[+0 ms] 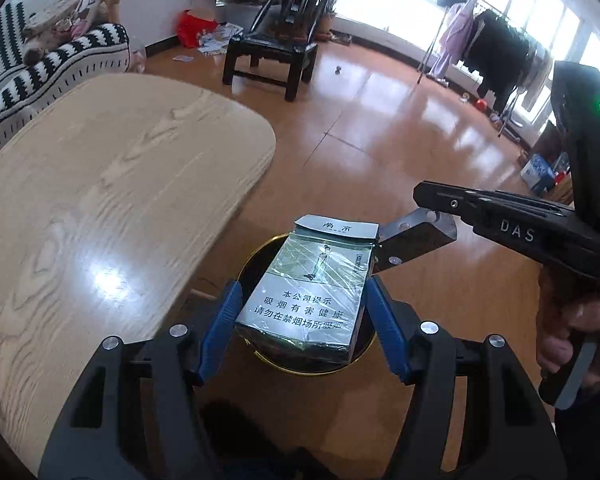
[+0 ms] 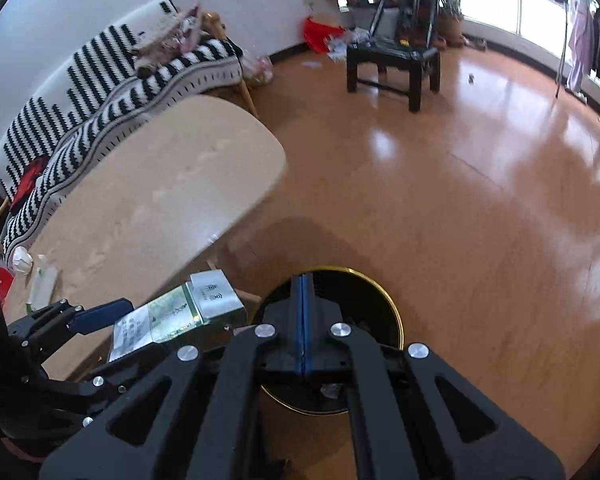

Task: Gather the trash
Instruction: 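Carry cigarette box and blister pack over the black bin and open both tools, then grasp the green wipes pack with the right tool while the left tool grasps the white crumpled paper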

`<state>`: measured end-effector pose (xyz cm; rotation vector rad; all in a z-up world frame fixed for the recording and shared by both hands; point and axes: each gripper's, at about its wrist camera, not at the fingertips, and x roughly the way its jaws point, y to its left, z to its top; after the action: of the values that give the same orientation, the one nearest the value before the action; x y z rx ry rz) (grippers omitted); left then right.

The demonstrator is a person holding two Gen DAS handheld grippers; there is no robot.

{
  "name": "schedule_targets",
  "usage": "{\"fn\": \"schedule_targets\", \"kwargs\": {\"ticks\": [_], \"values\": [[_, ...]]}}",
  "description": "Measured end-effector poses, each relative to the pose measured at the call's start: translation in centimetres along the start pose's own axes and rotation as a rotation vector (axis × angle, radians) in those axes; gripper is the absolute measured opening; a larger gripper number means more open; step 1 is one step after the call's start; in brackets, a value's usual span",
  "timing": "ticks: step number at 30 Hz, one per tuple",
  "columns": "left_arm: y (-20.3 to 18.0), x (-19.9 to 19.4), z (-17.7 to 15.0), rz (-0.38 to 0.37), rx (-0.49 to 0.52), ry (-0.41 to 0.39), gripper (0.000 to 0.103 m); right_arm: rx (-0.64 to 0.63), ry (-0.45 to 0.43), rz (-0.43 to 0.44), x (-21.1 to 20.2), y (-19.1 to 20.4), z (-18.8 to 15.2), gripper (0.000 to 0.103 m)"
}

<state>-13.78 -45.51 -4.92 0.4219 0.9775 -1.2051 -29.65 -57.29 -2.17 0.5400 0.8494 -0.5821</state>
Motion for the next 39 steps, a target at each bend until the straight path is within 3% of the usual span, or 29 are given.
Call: {"fn": "schedule_targets", "kwargs": {"ticks": [9,13,14,16,17,19,23,27,31,36,39], "values": [[0.6,3.3,-0.1,0.035,0.026,0.066,0.063,0.021,0.033,-0.011,2.3,-0.6,-0.7,0.002],[0.2,3.7,0.1,0.061,0.03,0.056,0.081,0.035,0.061,-0.02,2.8,-1.1,-0.9,0.002],[0.2,3.6,0.2,0.063,0.028,0.053,0.084,0.038,0.066,-0.018,2.9,-1.3,-0.7,0.007],[0.4,3.5,0.3,0.057,0.019,0.049,0.086,0.046,0.067,-0.022,2.8,-1.4,-0.7,0.045],[0.5,3.2,0.2,0.054,0.01,0.046,0.089,0.051,0.057,-0.023,2.6,-1.2,-0.6,0.078],[1.0,2.5,0.2,0.048,-0.014,0.034,0.091,0.051,0.002,-0.03,1.5,-1.1,-0.5,0.081],[4.0,-0.8,0.8,0.008,-0.133,-0.026,0.091,0.04,-0.002,0.003,0.8,0.5,0.3,0.081],[7.7,-6.4,0.4,0.019,-0.217,-0.114,0.092,-0.033,-0.028,0.052,-0.1,5.2,1.5,0.081],[12.8,-13.7,-1.7,0.125,-0.25,-0.199,0.093,-0.112,-0.042,0.153,-0.3,12.1,2.6,0.081],[20.4,-21.1,-7.7,0.304,-0.326,-0.239,0.094,-0.234,-0.028,0.27,0.0,22.1,2.9,0.083],[25.2,-25.0,-13.4,0.432,-0.404,-0.241,0.095,-0.302,-0.013,0.324,0.5,28.0,2.3,0.087]]}}
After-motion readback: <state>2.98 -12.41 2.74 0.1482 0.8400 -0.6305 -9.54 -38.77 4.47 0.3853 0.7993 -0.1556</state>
